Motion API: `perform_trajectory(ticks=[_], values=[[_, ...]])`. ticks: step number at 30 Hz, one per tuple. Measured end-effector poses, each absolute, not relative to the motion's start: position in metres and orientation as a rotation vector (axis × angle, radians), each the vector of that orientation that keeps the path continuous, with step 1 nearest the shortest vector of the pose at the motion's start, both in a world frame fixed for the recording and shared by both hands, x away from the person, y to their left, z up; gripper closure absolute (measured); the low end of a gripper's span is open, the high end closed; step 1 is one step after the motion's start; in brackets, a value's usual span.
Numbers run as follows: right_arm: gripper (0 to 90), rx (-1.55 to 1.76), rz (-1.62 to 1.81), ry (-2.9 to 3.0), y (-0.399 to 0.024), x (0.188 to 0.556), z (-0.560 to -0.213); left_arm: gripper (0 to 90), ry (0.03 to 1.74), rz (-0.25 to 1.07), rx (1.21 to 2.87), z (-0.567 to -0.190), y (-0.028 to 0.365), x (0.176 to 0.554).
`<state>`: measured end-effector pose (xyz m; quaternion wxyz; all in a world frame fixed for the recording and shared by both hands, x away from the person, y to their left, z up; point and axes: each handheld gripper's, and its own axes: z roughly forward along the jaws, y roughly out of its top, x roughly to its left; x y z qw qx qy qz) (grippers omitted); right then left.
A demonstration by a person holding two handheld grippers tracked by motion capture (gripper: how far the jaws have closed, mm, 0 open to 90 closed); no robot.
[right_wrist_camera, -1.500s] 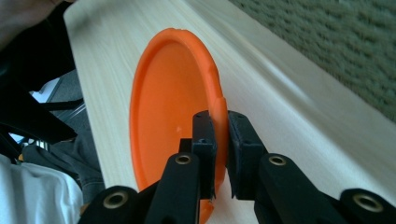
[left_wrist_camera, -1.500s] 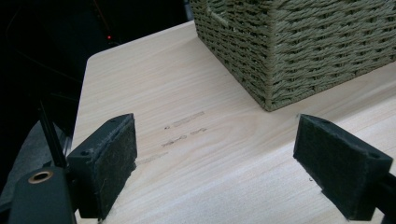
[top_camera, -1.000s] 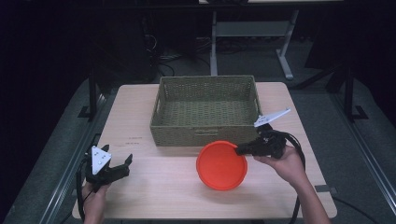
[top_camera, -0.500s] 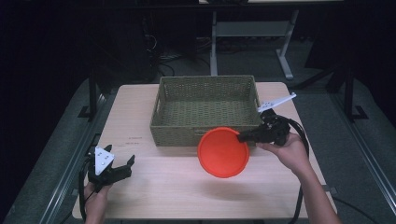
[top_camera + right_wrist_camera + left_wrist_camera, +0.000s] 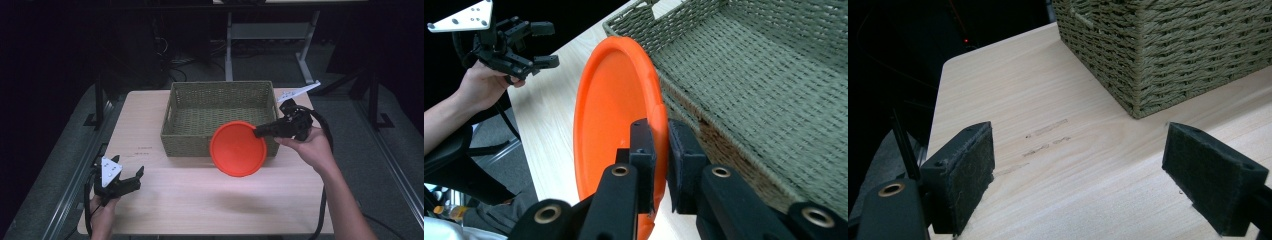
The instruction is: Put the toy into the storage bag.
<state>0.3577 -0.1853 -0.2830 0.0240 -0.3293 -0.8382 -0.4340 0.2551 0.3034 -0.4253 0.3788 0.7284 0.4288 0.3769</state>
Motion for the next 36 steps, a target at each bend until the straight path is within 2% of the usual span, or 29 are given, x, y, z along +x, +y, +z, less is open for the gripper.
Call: perform_trajectory(ticks=[36], values=[[82.2,-1.146,-1.405,-2.576,-0.183,0.410,-0.218,12.8,1.104,0.973,1.840,-0.425,0.306,0.255]])
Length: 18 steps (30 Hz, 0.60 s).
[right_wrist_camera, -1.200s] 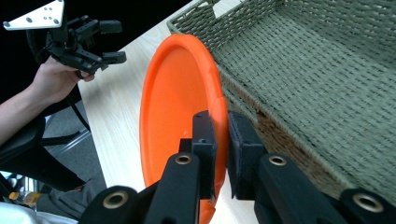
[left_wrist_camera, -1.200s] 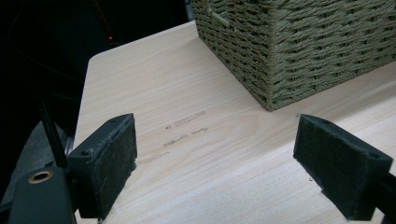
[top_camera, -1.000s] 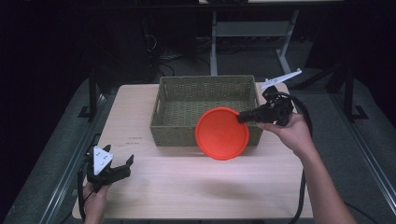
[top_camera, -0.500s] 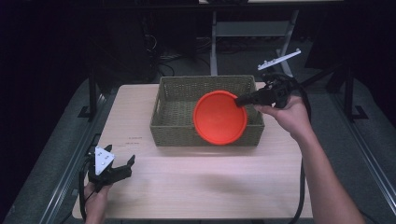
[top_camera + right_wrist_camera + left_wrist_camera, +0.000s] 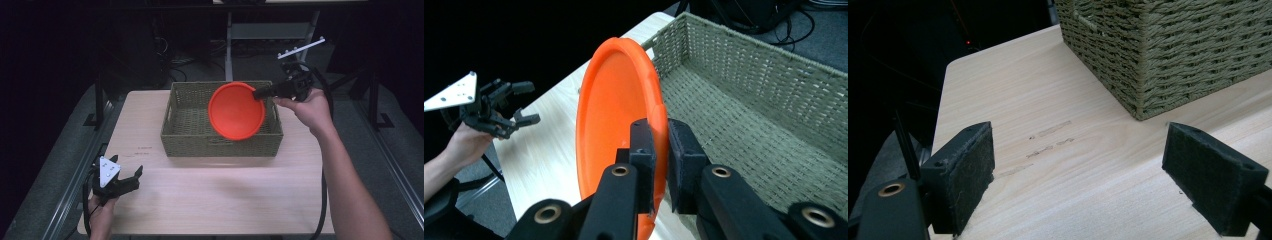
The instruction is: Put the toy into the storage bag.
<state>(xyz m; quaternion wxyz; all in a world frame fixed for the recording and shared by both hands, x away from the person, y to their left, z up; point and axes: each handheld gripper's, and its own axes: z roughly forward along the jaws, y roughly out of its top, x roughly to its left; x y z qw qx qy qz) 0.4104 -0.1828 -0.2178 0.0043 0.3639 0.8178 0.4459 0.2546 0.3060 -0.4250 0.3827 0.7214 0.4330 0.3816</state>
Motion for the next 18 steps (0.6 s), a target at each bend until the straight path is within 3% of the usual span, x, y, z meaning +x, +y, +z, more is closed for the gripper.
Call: perform_trajectory(ticks=[18], values=[[82.1,1.240,1.369,2.485,-0.182,0.440,-0.201,12.7,1.102,0.966,1.841,-0.425,0.306,0.254]])
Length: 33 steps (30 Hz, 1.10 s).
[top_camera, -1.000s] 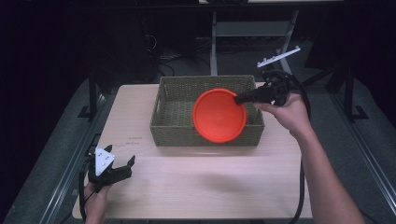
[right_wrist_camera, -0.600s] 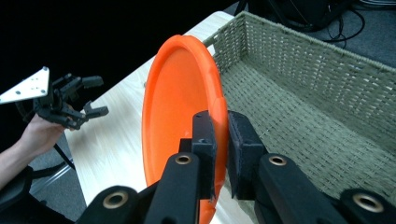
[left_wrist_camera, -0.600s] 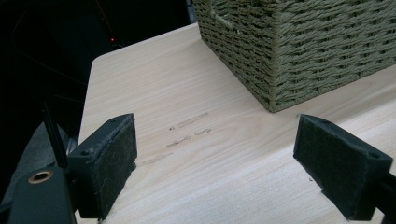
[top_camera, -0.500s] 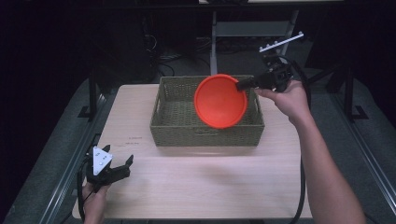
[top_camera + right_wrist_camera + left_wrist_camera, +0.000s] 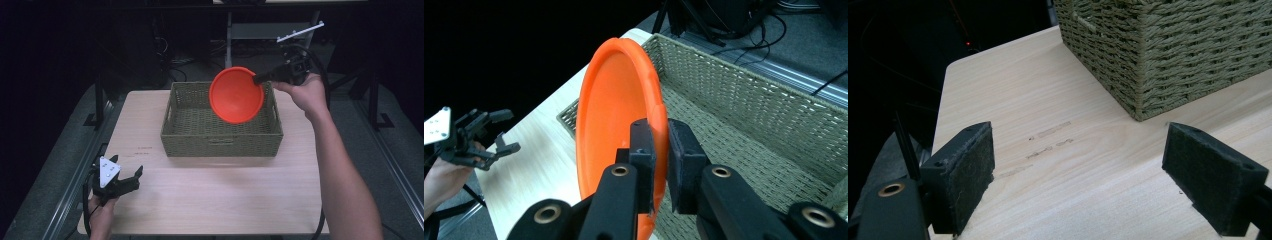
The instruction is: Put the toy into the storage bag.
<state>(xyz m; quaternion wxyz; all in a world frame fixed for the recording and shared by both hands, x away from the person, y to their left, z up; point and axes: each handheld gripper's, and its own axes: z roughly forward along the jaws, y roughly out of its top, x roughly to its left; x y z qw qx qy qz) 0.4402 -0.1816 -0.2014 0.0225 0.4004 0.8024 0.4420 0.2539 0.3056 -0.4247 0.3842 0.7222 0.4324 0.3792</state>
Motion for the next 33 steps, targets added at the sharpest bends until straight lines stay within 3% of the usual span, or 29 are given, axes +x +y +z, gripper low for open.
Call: perform_trajectory(ticks=[19,33], values=[[81.9,1.391,1.349,2.414,-0.187,0.469,-0.220,12.7,1.104,0.969,1.837,-0.424,0.306,0.254],[81.8,1.500,1.320,2.385,-0.187,0.490,-0.252,12.7,1.103,0.962,1.836,-0.425,0.305,0.253]])
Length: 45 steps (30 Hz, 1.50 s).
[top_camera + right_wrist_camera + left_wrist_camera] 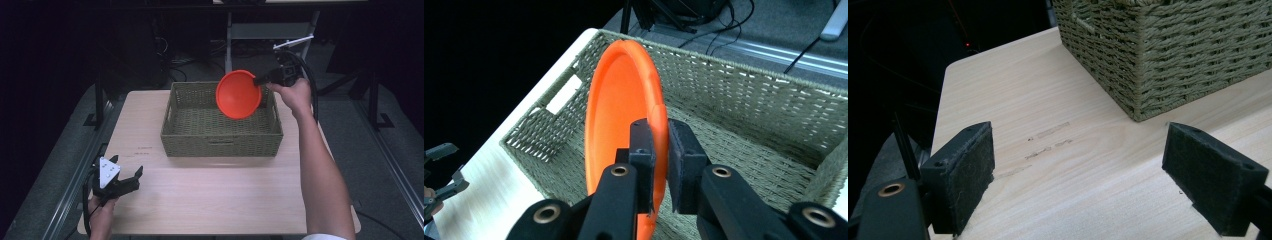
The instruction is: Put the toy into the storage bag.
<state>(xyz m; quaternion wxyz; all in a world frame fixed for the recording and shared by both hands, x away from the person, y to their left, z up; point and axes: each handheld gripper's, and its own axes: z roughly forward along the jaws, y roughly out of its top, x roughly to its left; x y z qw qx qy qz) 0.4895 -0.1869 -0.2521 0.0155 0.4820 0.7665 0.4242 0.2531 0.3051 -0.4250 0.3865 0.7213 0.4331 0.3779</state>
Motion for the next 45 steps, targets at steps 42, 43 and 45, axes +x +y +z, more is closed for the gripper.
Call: perform_trajectory(ticks=[42,43,45], values=[[81.5,1.639,1.222,2.378,-0.201,0.504,-0.306,12.8,1.113,0.960,1.826,-0.425,0.308,0.254],[81.5,1.639,1.217,2.382,-0.202,0.505,-0.308,12.7,1.115,0.960,1.825,-0.425,0.308,0.253],[81.5,1.656,1.206,2.382,-0.202,0.505,-0.313,12.8,1.109,0.962,1.825,-0.424,0.308,0.253]])
